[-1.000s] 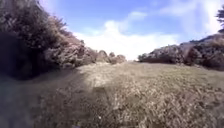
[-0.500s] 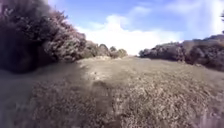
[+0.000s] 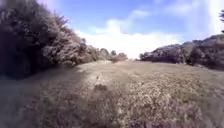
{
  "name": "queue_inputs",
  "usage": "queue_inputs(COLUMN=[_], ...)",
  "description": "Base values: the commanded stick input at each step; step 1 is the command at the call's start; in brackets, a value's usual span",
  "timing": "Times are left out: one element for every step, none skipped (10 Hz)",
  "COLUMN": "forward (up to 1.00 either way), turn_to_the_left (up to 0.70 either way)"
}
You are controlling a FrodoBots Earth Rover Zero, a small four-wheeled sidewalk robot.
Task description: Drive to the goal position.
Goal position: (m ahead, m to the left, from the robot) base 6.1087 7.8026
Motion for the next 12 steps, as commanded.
queue_inputs(forward=[0.0,0.0,0.0,0.0,0.0,0.0,0.7,0.7,0.7,0.7,0.7,0.7], turn_to_the_left=[0.0,0.0,0.0,0.0,0.0,0.0,0.0,0.0,0.0,0.0,0.0,0.0])
